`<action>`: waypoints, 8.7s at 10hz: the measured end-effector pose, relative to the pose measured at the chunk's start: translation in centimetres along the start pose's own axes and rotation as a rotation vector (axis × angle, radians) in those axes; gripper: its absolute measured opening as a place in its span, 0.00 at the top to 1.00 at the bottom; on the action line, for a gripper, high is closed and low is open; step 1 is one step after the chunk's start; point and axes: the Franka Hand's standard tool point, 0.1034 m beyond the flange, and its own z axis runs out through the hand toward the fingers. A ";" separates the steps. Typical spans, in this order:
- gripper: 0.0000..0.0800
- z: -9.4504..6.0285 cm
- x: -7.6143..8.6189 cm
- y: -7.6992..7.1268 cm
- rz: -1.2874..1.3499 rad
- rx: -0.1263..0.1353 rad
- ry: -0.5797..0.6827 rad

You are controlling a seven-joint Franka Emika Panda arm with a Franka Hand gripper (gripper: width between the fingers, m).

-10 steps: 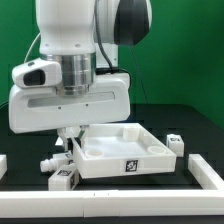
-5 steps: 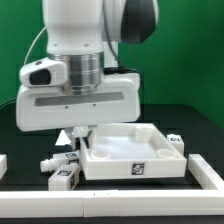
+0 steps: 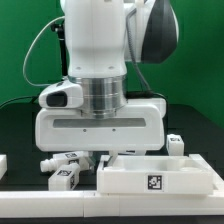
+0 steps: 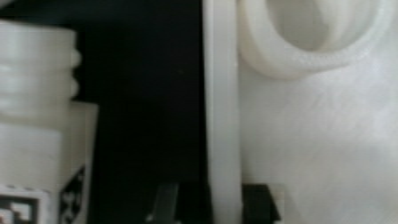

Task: Assemble one leg

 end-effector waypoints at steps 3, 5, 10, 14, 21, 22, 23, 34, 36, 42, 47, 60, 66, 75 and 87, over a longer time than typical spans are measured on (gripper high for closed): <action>0.93 0.0 0.0 -0.5 -0.075 -0.004 0.012; 0.93 0.3 -1.9 -0.4 -0.114 -0.004 0.008; 0.93 1.7 -5.0 -0.1 -0.128 -0.005 -0.034; 0.93 1.9 -1.6 -0.4 -0.081 -0.001 0.004; 0.80 2.0 -1.6 -0.7 -0.055 0.002 -0.015; 0.62 1.6 -1.8 -0.9 -0.052 0.005 -0.033; 0.45 -0.4 -2.5 -1.7 -0.045 0.019 -0.075; 0.19 -4.0 -9.6 -15.2 -0.046 -0.034 -0.700; 0.19 -3.6 -9.8 -14.4 -0.056 -0.037 -0.802; 0.19 -2.1 -13.0 -15.1 -0.013 -0.039 -0.851; 0.19 1.8 -16.3 -15.0 0.072 -0.071 -0.942; 0.64 -2.6 -14.2 -14.0 0.015 -0.022 -0.963; 0.64 -5.6 -11.5 -15.2 0.045 0.007 -0.648; 0.64 -10.7 -1.9 -14.8 -0.049 0.073 -0.048; 0.64 -9.3 1.2 -14.1 -0.218 0.064 0.554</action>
Offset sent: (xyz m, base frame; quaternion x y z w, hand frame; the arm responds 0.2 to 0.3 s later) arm -0.0396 0.0035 -0.0027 0.0227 -0.0133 -0.0650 0.9975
